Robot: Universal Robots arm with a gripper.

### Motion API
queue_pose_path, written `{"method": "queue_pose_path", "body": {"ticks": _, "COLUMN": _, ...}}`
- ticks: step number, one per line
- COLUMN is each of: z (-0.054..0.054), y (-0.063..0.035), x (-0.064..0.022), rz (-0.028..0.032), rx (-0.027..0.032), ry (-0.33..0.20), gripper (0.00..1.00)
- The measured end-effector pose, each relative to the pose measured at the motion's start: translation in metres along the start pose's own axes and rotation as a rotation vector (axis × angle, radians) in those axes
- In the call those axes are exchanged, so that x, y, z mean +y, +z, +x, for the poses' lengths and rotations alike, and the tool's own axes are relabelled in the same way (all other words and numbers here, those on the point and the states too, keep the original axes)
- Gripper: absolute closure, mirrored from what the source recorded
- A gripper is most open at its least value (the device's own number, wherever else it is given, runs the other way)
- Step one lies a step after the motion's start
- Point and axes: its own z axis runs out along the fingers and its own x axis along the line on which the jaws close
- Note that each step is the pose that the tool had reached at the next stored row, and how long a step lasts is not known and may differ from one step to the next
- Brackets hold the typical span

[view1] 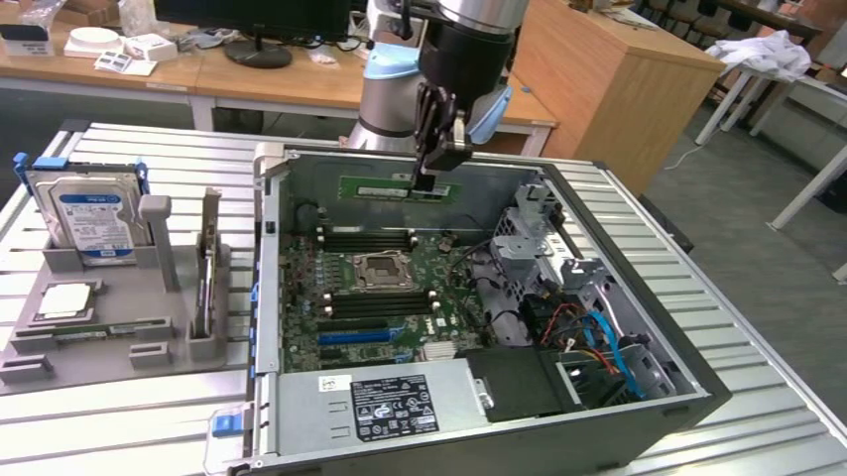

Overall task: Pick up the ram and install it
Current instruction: 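Pick up the ram and move it above insertion slot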

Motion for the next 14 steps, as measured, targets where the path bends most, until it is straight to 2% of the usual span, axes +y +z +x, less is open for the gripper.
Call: {"method": "queue_pose_path", "body": {"ticks": 14, "z": 0.001, "y": 0.0246, "x": -0.0009, "rz": -0.0001, "rx": 0.0001, "ry": 0.000, "gripper": 0.88}}
